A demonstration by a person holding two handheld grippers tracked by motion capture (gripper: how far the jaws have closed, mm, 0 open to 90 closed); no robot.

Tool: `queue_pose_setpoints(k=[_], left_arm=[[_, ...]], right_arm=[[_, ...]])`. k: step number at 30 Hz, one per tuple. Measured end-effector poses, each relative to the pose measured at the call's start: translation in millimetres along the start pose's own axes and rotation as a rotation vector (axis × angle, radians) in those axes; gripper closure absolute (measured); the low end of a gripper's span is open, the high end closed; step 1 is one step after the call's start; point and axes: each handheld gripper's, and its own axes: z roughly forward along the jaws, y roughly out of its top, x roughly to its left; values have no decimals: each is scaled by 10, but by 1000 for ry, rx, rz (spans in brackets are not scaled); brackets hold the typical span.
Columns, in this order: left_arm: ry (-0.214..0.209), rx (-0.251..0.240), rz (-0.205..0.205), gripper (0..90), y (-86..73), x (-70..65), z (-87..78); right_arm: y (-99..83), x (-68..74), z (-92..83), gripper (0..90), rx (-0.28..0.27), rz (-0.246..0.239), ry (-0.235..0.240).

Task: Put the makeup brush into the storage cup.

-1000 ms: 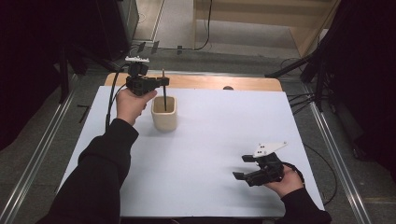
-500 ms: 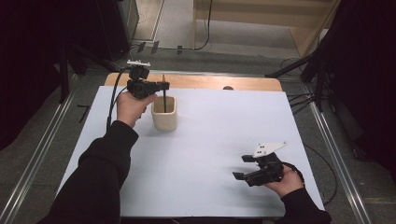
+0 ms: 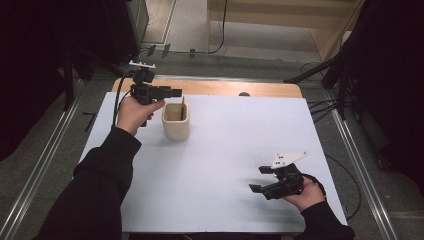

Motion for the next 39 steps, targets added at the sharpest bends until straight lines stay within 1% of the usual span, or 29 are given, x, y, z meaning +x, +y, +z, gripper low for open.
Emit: queue_pose_setpoints(k=[4, 7, 10, 14, 18, 21, 24, 30, 33, 35, 39], left_arm=[[-1, 22, 2, 364, -7, 10, -38], [-3, 41, 12, 355, -15, 5, -65], [-5, 45, 22, 350, -22, -9, -91], [4, 44, 34, 344, -41, -26, -150], [-12, 58, 27, 347, -68, -24, -201], [-16, 61, 28, 347, -96, -25, -234], [-16, 77, 30, 347, -128, -27, -254], [-25, 92, 25, 347, -202, -33, -291], [-29, 103, 29, 347, -243, -40, -306], [-33, 105, 25, 347, -265, -46, -314], [-37, 110, 31, 347, -325, -64, -337]], right_arm=[[-3, 1, -2, 256, 3, 3, -1], [-3, -1, -1, 256, 3, 4, -2], [-3, -5, 3, 256, 1, -4, -3], [-3, -6, 3, 256, 1, -3, -3], [1, -1, 9, 256, -2, -1, 0], [9, 12, 14, 256, 1, 0, 3], [12, 17, 26, 256, 3, -6, 7], [10, 12, 22, 256, 3, -1, 3], [9, 11, 23, 256, 5, -4, 4], [10, 11, 24, 256, 5, -3, 3], [9, 10, 23, 256, 2, -1, 3]])
